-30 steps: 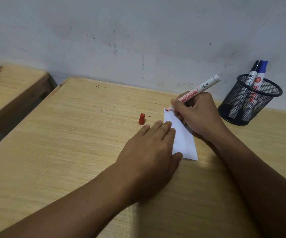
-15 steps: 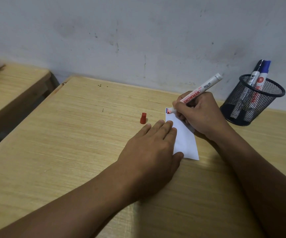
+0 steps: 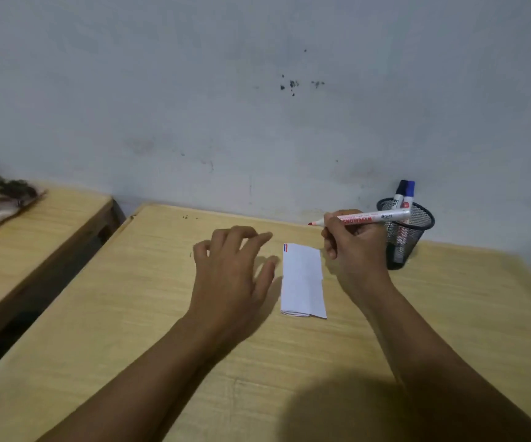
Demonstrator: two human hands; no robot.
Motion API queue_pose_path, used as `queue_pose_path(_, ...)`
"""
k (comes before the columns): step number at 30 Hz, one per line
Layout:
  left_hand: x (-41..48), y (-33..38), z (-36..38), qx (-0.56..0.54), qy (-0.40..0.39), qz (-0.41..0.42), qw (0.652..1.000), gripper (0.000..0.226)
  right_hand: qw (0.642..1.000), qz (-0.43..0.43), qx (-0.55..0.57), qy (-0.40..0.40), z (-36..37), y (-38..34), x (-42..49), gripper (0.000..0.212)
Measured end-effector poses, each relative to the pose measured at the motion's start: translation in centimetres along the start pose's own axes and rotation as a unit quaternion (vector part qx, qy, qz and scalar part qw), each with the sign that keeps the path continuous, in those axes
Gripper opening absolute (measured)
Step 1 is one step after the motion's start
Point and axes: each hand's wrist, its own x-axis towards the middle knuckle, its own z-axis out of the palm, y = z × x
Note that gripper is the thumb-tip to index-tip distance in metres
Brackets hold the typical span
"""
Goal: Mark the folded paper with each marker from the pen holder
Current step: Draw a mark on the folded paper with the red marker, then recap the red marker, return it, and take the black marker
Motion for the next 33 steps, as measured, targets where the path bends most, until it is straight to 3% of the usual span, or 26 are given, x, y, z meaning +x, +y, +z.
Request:
queue_pose_path(3,1.0,-1.3,-0.4,0.087,-0.104,-0.090,0.987,0.032,0.999,-0.021,-0.024,-0.010,-0.6,-2.2,-1.5,0.013)
queue_pose_path(6,1.1,-1.3,-1.1,0.081,-0.157,-0.103,0.979,0.024,0.997,-0.034,-0.058,-0.025,-1.5,-4.3,-3.2,0.015)
queue_pose_path(10,2.0,0.7,-3.7,-0.079,-0.108,-0.151,0.979,0.009,0.998,-0.029,-0.030,-0.038,-2.6,-7.0,-5.4,0.011)
queue_pose_path(14,3.2,5.3,-7.8,-0.378,-0.096,-0.162,0.906,0.010,0.999,-0.028,-0.001,-0.034,-3.3,-10.4,-6.8,0.013)
queue_pose_path(16,3.7,7.6,-9.7,-0.444,-0.097,-0.137,0.880,0.013,0.999,-0.033,0.012,-0.039,-3.6,-12.5,-7.5,0.016)
queue_pose_path(20,4.3,11.3,-12.3,-0.492,-0.090,-0.097,0.861,0.016,0.995,-0.072,0.010,-0.067,-4.5,-16.4,-9.2,0.017)
queue_pose_path(26,4.5,14.8,-14.6,-0.478,-0.091,-0.034,0.873,0.019,0.987,-0.110,-0.027,-0.113,-6.1,-20.3,-11.5,0.023)
queue_pose_path(29,4.7,16.4,-15.1,-0.401,-0.023,0.001,0.916,0.016,0.991,-0.092,-0.030,-0.092,-6.7,-21.4,-11.8,0.027)
queue_pose_path(33,5.2,17.9,-14.8,-0.327,0.041,0.032,0.943,0.013,0.997,-0.051,-0.018,-0.057,-7.2,-22.0,-11.4,0.033)
